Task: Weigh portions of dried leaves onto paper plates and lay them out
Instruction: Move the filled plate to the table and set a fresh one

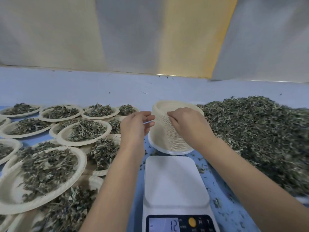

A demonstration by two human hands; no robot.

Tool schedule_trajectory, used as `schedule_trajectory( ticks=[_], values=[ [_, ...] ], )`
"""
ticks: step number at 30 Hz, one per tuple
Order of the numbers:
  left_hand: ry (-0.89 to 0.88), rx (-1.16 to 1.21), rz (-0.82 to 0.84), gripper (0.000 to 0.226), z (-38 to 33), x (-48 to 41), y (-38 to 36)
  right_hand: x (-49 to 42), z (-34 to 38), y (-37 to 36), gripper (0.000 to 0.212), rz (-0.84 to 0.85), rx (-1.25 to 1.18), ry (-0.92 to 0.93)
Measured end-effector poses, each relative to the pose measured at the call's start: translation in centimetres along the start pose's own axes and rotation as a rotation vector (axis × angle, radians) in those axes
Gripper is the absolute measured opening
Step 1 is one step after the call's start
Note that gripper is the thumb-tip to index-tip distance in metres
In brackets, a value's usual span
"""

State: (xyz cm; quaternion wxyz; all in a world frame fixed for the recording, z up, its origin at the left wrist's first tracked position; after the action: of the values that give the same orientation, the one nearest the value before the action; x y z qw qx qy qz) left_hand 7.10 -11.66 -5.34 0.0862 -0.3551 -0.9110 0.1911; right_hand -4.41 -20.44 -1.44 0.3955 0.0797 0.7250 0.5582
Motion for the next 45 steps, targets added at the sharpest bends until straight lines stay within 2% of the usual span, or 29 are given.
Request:
schedule_trajectory(
  ticks=[9,14,22,27,30,33,36,37,39,41,43,45],
  values=[
    [0.008,0.007,0.032,0.021,0.5,0.5,-0.6,-0.2,0.0,-0.3,0.034,-0.151,-0.035,0.076],
    [0.006,-0.01,0.043,0.018,0.8,0.8,-1.0,0.5,0.6,1.2,0.017,-0.386,-0.136,0.17],
    [-0.053,-0.062,0.116,0.014,0.7,1.2,-2.1,3.1,2.3,2.8,0.019,-0.515,-0.115,0.378],
    [-0.126,-0.133,-0.022,0.022,0.2,1.0,-1.0,5.1,3.4,3.8,0.012,-0.599,-0.131,0.417],
    [-0.133,-0.205,-0.062,0.02,0.2,1.0,-0.4,6.0,3.7,3.9,0.01,-0.544,-0.207,0.429],
    [-0.127,-0.261,-0.068,0.02,0.1,1.3,0.1,6.0,2.2,4.4,0.031,-0.475,-0.416,0.238],
    [-0.121,-0.281,-0.064,0.022,-0.4,1.7,0.7,6.0,-0.9,5.4,0.021,-0.569,-0.506,-0.036],
    [-0.117,-0.289,-0.054,0.022,-0.6,1.9,0.9,6.0,-2.2,5.6,0.024,-0.58,-0.505,-0.14],
    [-0.112,-0.302,-0.021,0.022,-1.0,2.3,1.0,6.2,-4.9,5.2,0.036,-0.517,-0.599,-0.361],
    [-0.112,-0.321,0.013,0.022,-1.2,2.7,1.2,6.7,-6.6,3.9,0.039,-0.415,-0.833,-0.539],
    [-0.102,-0.366,0.034,0.023,-1.2,2.9,1.5,7.2,-7.1,2.8,0.033,-0.332,-1.039,-0.61],
    [-0.08,-0.435,0.066,0.024,-1.2,3.0,1.8,7.8,-7.2,2.0,0.029,-0.295,-1.142,-0.639]
  ],
)
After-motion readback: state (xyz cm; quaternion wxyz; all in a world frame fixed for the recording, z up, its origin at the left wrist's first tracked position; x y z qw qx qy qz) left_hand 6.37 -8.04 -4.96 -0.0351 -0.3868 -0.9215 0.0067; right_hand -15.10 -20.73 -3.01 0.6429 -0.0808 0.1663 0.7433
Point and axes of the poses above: each hand's wrist, its own x-axis away from the middle knuckle, its own y-axis out of the back of the hand, z = x × y, the point moved 7 cm from there along -x, towards the middle knuckle, and after that the axes turned 1 degree about x, right-handed, at the moved point
